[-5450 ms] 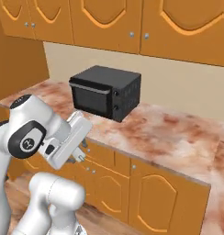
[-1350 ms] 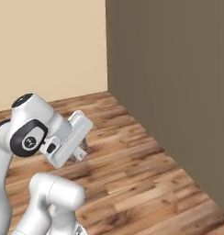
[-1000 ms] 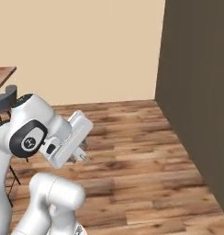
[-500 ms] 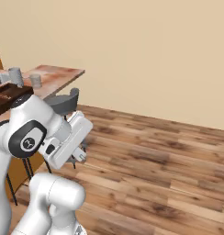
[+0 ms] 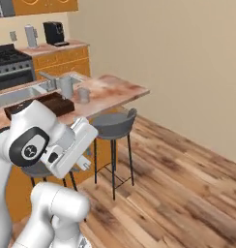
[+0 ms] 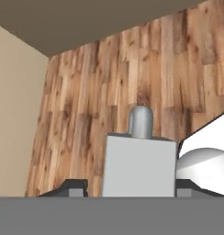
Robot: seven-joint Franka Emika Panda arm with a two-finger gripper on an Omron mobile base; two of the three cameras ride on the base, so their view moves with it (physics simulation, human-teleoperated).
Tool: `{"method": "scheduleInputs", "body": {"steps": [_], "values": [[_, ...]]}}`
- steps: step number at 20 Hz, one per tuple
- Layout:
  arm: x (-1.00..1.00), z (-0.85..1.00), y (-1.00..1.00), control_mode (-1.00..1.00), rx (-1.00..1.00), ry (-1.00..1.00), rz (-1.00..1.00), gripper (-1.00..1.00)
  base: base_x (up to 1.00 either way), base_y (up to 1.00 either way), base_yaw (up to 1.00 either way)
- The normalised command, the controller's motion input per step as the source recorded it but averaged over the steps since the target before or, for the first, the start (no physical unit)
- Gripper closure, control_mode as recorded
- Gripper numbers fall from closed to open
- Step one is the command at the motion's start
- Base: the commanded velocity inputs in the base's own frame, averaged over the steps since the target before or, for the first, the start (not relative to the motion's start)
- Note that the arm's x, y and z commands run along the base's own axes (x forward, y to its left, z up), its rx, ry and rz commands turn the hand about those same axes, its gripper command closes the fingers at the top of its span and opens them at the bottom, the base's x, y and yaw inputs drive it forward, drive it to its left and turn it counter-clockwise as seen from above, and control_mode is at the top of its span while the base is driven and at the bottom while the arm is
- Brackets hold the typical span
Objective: Take the tongs from the drawer on the right and place them on the dining counter next to the tray containing the kebab skewer.
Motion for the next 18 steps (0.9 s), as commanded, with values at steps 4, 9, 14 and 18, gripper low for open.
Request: {"method": "scheduleInputs", "body": {"steps": [4, 9, 14, 18], "values": [[0.0, 0.0, 0.0, 1.0, 0.0, 0.0, 0.0, 1.0, 0.91, -0.1, 0.74], [0.0, 0.0, 0.0, 1.0, 0.0, 0.0, 0.0, 1.0, 0.83, -0.1, 0.76], [0.0, 0.0, 0.0, 1.0, 0.0, 0.0, 0.0, 1.0, 0.53, -0.1, 0.81], [0.0, 0.0, 0.0, 1.0, 0.0, 0.0, 0.0, 1.0, 0.42, -0.08, 0.79]]}}
